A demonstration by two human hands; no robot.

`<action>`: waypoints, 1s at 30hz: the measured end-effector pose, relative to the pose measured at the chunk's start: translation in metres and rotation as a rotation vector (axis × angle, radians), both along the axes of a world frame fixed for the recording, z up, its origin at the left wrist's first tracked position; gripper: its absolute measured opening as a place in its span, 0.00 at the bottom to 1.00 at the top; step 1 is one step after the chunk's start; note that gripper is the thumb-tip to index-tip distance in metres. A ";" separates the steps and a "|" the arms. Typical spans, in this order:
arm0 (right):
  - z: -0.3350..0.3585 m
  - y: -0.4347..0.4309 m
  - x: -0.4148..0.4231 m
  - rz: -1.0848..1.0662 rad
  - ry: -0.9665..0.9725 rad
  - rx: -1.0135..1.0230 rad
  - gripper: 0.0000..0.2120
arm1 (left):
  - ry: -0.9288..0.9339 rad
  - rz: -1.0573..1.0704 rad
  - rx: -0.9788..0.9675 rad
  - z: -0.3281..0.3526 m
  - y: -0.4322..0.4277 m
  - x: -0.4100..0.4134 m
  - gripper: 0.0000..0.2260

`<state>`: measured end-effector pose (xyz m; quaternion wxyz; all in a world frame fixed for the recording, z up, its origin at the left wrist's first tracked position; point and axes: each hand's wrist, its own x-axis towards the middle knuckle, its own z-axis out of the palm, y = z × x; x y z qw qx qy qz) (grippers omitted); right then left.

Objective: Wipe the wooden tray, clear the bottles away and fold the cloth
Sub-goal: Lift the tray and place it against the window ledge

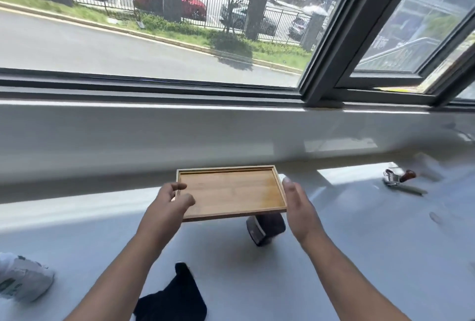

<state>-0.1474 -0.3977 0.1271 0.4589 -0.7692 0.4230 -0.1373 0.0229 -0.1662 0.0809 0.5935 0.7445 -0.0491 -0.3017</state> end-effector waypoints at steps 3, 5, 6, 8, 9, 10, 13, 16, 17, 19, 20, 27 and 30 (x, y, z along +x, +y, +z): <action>0.012 -0.038 -0.030 -0.043 -0.013 -0.020 0.34 | -0.016 -0.071 0.012 0.014 -0.048 -0.024 0.21; 0.017 -0.064 -0.047 -0.076 -0.028 0.004 0.29 | -0.021 -0.114 0.036 0.019 -0.080 -0.038 0.21; 0.019 -0.078 -0.055 -0.090 -0.032 0.018 0.26 | -0.022 -0.137 0.050 0.020 -0.097 -0.045 0.21; 0.016 -0.108 -0.071 -0.105 -0.039 0.027 0.20 | -0.021 -0.174 0.076 0.021 -0.129 -0.058 0.21; 0.013 -0.125 -0.077 -0.105 -0.035 0.025 0.20 | -0.020 -0.183 0.093 0.020 -0.145 -0.064 0.21; 0.009 -0.142 -0.083 -0.103 -0.027 0.026 0.20 | -0.019 -0.187 0.109 0.019 -0.162 -0.069 0.22; -0.009 -0.194 -0.099 -0.095 -0.012 0.037 0.22 | -0.021 -0.189 0.161 0.010 -0.215 -0.083 0.22; -0.028 -0.246 -0.111 -0.098 0.008 0.060 0.23 | -0.020 -0.170 0.203 -0.002 -0.270 -0.094 0.20; -0.034 -0.263 -0.114 -0.101 0.015 0.067 0.23 | -0.018 -0.166 0.213 -0.006 -0.287 -0.096 0.20; -0.048 -0.296 -0.116 -0.098 0.030 0.078 0.26 | -0.007 -0.172 0.235 -0.015 -0.320 -0.098 0.20; -0.055 -0.311 -0.116 -0.094 0.034 0.083 0.28 | 0.001 -0.182 0.251 -0.019 -0.334 -0.097 0.20; -0.113 -0.396 -0.077 -0.025 0.145 0.099 0.32 | 0.084 -0.159 0.339 -0.059 -0.410 -0.076 0.21; -0.134 -0.415 -0.056 -0.005 0.184 0.111 0.33 | 0.141 -0.111 0.337 -0.075 -0.426 -0.068 0.20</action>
